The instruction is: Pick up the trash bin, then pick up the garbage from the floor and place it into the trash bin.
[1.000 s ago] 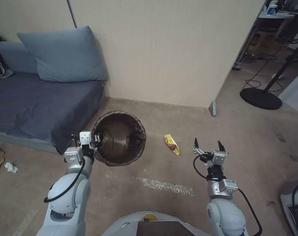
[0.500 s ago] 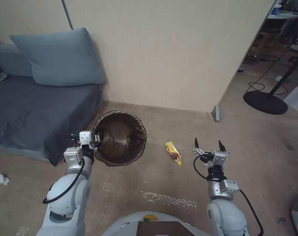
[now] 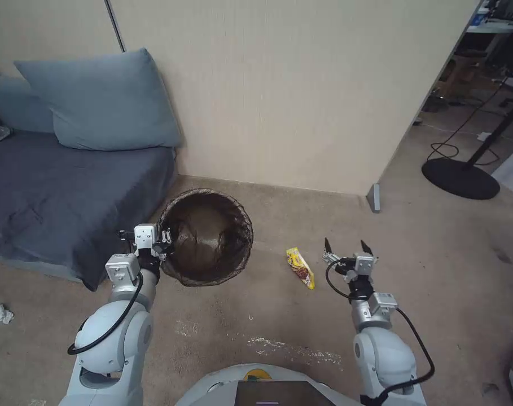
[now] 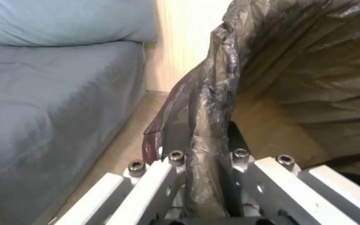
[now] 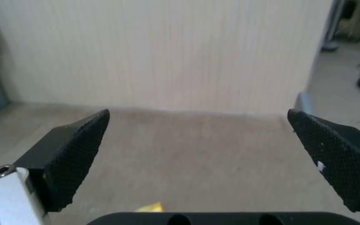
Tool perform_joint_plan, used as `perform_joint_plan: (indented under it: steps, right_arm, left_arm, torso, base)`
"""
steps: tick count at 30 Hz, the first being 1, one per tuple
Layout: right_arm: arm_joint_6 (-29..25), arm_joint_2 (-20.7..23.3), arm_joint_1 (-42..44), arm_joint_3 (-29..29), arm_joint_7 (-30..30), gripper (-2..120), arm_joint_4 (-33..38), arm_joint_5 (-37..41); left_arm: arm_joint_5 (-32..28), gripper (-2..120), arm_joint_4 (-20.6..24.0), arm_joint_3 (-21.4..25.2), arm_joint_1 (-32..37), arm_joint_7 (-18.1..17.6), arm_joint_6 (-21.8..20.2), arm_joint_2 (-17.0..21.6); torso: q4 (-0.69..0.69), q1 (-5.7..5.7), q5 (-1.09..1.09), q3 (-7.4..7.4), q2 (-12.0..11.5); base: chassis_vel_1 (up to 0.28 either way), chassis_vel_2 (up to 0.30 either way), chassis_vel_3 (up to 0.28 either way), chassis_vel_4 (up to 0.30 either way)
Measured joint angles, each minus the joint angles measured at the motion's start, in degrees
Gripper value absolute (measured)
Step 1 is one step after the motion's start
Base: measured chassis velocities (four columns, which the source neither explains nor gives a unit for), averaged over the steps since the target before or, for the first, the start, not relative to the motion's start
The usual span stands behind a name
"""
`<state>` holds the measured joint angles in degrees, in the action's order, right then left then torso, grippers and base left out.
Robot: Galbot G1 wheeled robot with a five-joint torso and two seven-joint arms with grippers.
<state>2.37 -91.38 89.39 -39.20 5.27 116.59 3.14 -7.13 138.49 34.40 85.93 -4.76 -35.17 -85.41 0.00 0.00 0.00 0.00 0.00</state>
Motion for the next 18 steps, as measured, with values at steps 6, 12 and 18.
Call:
perform_joint_plan:
  steps: [6, 12, 18]
  right_arm:
    - [3.26, 4.99, -4.41, -0.02, 1.57, 100, -6.19, 3.93]
    - [5.44, 8.81, -8.5, 0.02, 3.44, 100, -12.42, 6.36]
    - [7.69, 12.37, -11.71, 0.87, 6.04, 100, -19.88, 7.87]
  left_arm:
    - [-0.42, 4, 0.53, -0.12, -0.13, 0.35, -0.45, 0.56]
    - [-1.28, 4, 1.04, 0.06, -0.18, 0.52, -1.07, 0.87]
    - [-1.0, 4, 1.05, -0.03, -0.54, 1.85, -1.43, 1.49]
  torso:
    - [0.0, 0.0, 0.01, 0.0, 0.0]
    - [0.01, 0.0, 0.01, 0.0, 0.0]
    - [-0.01, 0.0, 0.01, 0.0, 0.0]
  base:
    - [0.0, 0.0, 0.0, 0.0]
    - [0.0, 0.0, 0.0, 0.0]
    - [0.0, 0.0, 0.0, 0.0]
